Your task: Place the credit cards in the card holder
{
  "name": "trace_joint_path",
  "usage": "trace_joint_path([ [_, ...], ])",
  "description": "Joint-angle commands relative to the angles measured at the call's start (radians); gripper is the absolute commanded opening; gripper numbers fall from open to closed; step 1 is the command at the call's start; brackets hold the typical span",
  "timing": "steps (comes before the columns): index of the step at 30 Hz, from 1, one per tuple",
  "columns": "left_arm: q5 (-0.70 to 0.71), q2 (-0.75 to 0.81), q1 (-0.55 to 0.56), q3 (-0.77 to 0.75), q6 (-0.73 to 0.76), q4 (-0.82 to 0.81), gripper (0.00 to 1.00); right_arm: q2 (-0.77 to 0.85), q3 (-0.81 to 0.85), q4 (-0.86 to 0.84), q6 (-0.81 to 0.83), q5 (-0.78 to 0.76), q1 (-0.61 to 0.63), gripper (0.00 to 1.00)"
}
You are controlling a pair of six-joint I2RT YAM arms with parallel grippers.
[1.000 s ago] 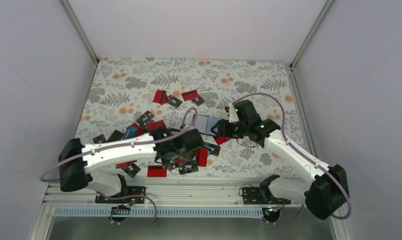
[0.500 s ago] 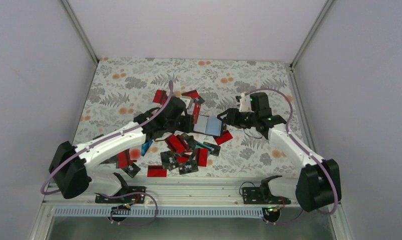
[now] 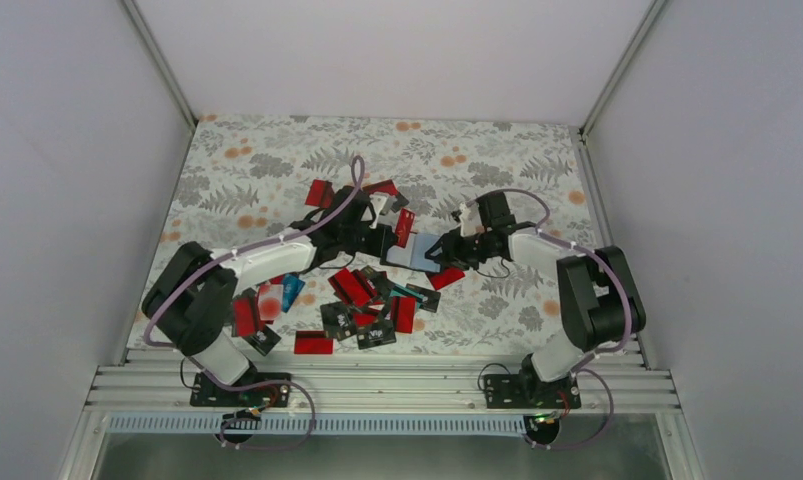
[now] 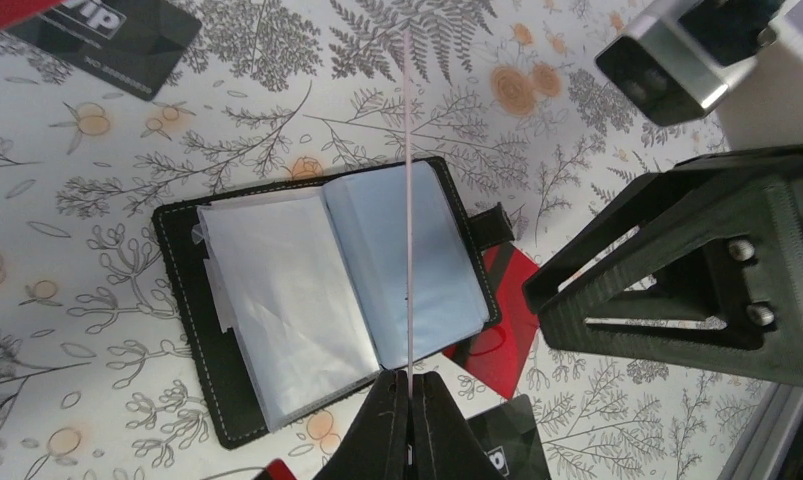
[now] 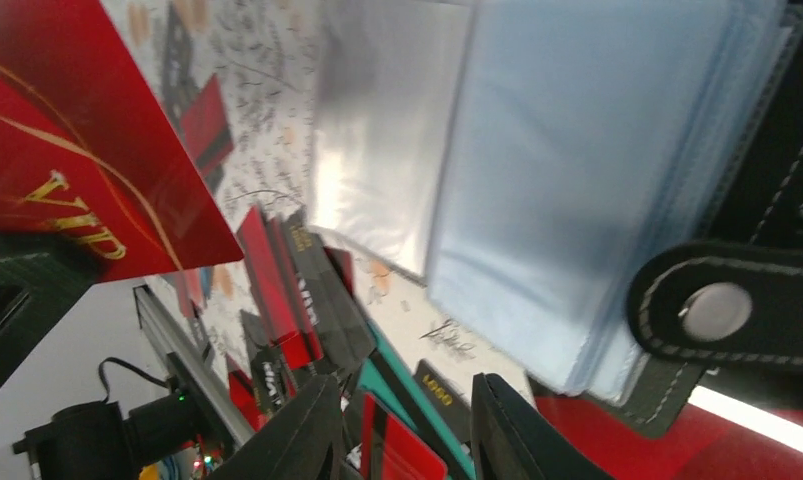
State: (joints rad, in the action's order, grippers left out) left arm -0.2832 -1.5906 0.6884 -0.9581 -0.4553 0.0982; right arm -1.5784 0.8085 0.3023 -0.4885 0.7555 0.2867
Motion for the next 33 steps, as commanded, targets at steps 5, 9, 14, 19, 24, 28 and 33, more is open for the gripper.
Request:
trace_joint_path([
  [5,-0.119,-0.106,-0.036,-0.002,-0.001,-0.112,0.02,-0.113,0.078,0.025,0.059,-0.148,-0.022,0.32],
  [9,-0.138,-0.134,-0.037,0.001,-0.013,-0.128,0.03,-0.126,0.060,0.030,0.063,-0.190,-0.054,0.30],
  [14,-0.150,-0.155,-0.036,0.015,-0.043,-0.156,0.02,-0.139,0.051,0.025,0.068,-0.193,-0.062,0.30],
  [19,-0.165,-0.188,-0.036,0.021,-0.092,-0.179,0.03,-0.156,0.041,0.010,0.070,-0.178,-0.064,0.29],
  [24,-0.169,-0.201,-0.036,0.034,-0.152,-0.199,0.02,-0.165,0.025,-0.005,0.070,-0.182,-0.064,0.29],
  [28,-0.151,-0.204,-0.036,0.056,-0.208,-0.238,0.02,-0.163,0.019,-0.012,0.070,-0.183,-0.064,0.29],
  [33,-0.160,-0.232,-0.036,0.061,-0.250,-0.281,0.02,-0.166,0.020,-0.011,0.074,-0.180,-0.064,0.29],
])
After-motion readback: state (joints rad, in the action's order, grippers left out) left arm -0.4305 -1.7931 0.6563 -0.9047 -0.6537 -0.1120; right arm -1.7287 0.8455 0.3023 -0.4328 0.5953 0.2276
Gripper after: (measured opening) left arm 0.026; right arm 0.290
